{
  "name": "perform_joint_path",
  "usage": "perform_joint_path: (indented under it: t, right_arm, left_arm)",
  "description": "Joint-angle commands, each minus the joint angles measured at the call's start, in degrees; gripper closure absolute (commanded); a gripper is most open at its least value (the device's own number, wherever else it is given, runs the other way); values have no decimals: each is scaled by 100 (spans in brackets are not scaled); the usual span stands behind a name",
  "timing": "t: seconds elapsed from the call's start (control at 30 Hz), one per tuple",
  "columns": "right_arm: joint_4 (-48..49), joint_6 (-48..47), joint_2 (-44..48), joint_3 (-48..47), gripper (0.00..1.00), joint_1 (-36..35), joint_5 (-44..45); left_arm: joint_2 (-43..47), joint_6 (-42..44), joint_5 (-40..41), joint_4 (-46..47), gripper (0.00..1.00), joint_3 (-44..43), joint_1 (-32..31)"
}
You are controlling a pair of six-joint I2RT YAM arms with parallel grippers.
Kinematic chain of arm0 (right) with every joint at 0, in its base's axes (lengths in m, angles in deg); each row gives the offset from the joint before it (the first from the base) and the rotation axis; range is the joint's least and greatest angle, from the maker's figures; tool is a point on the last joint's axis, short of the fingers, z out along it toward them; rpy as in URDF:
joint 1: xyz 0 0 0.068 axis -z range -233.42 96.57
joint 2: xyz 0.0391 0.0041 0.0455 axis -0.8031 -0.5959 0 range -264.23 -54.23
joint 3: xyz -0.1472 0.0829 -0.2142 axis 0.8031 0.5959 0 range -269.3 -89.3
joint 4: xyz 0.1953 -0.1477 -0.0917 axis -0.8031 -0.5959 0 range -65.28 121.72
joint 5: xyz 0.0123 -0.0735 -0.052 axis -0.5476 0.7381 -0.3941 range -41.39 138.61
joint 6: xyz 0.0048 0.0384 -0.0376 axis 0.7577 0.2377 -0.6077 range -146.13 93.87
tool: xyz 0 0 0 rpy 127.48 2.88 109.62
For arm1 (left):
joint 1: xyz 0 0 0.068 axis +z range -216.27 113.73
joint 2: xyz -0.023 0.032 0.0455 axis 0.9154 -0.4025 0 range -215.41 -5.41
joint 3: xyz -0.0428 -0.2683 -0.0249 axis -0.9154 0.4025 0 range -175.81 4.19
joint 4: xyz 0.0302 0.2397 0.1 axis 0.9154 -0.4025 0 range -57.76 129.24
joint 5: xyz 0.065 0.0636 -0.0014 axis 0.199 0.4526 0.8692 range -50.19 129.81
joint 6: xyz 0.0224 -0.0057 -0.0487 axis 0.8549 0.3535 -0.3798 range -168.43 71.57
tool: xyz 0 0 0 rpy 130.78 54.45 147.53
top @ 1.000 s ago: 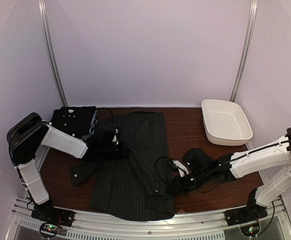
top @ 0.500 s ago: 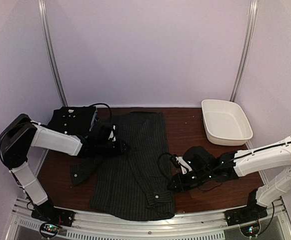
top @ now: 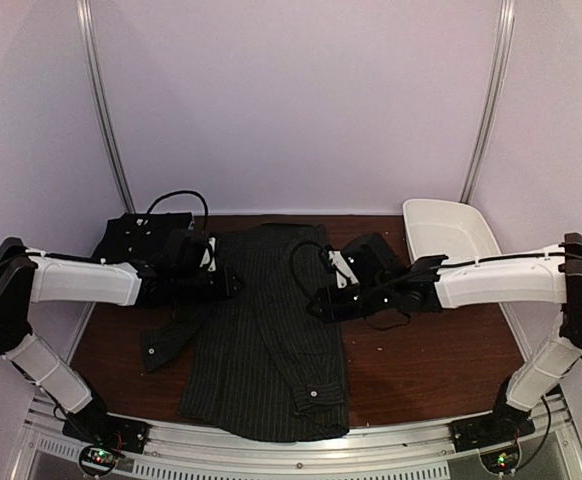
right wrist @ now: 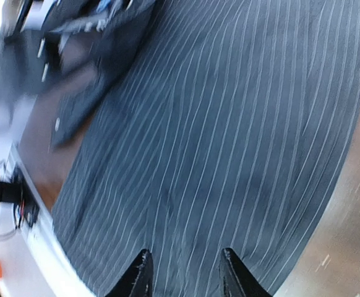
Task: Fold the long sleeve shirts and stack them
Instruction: Move the 1/3-folded shirt to the center of the board.
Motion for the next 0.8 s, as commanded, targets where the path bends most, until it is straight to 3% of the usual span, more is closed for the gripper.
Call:
perform_joint_path:
  t: [0.0, 0.27, 0.77]
  right_arm:
    - [270, -759, -722, -736, 60, 834, 166]
    - [458, -1074, -2257, -1856, 55, 1879, -76]
    - [308, -1080, -4051, -3553, 57, 2551, -233]
  left_arm:
    - [371, 217, 170, -376, 65, 76, 126]
    - [1242, 170, 237, -789, 65, 503, 158]
    - [1894, -15, 66, -1098, 65, 889, 158]
